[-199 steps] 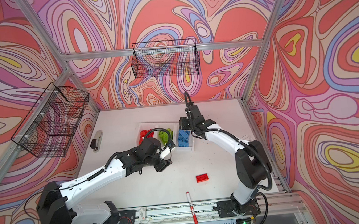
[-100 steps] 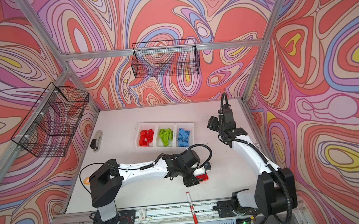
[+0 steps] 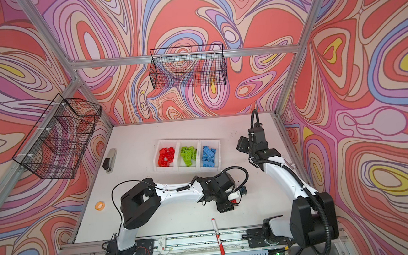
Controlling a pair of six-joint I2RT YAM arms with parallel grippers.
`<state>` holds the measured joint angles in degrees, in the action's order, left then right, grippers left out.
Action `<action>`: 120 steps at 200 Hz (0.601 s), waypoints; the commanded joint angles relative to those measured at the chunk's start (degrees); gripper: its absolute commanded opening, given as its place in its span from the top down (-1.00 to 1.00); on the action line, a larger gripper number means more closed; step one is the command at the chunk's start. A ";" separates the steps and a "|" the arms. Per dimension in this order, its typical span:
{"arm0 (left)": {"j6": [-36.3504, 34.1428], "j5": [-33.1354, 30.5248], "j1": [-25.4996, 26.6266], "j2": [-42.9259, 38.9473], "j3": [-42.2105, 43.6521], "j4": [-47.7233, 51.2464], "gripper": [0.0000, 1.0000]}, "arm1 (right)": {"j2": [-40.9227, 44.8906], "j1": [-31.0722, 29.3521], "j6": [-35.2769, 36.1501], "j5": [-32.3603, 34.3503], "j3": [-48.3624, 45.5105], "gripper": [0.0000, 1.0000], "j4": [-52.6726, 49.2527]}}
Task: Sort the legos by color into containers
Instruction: 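Grasp the last red brick with the left gripper while the right withdraws, then drop the red brick in the red compartment with the left gripper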
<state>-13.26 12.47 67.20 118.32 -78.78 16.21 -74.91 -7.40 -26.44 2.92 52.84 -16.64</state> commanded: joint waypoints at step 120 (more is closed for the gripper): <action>5.93 -8.80 -10.53 -23.98 14.62 -5.75 0.47 | -4.04 0.29 -0.43 -4.00 -0.28 -0.28 2.70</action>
<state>-10.24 6.76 62.35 103.55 -67.11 14.26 -78.06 -7.40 -26.63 0.47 52.49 -15.90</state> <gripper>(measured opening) 0.338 0.644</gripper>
